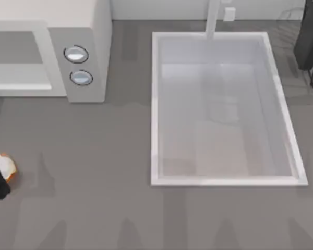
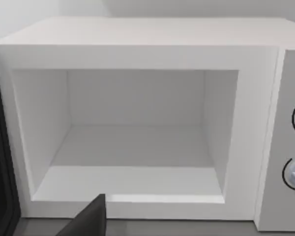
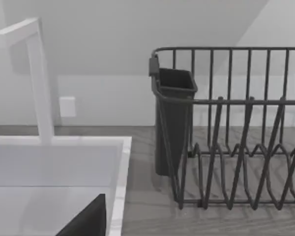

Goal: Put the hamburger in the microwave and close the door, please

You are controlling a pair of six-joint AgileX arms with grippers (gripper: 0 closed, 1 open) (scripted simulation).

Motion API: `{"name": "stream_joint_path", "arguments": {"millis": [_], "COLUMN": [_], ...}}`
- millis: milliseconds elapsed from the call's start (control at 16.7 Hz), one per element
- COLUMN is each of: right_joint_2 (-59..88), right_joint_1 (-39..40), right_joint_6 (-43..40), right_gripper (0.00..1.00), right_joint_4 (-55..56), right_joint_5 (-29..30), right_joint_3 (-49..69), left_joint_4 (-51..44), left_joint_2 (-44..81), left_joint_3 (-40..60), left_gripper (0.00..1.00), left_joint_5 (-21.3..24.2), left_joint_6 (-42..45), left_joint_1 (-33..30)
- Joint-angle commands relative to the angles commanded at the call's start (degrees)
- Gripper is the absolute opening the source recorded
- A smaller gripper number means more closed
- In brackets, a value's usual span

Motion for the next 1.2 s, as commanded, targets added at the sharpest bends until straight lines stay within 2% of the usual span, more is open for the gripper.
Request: {"name": "stream_joint_path", "arguments": {"millis": [240,480,1200], "right_joint_2": [0.0,0.0,0.0], "right_joint_1": [0.0,0.0,0.0], "right_joint_6": [0.0,0.0,0.0], "right_gripper": [1.0,1.0,1.0], "right_joint_4": [0.0,0.0,0.0], "right_joint_5": [0.0,0.0,0.0], "right_joint_3": [0.0,0.0,0.0], "left_joint_4": [-1.24,-8.02,-42.3], "left_joint_2": [1.8,12.74,76.5], "left_joint_3": [1.54,9.92,49.88], "left_gripper": [1.0,1.0,1.0], "left_joint_5": [0.06,0.21,0.17], "left_joint_6": [1.61,10.41,53.73], "left_joint_1": [0.02,0.35,2.44]}}
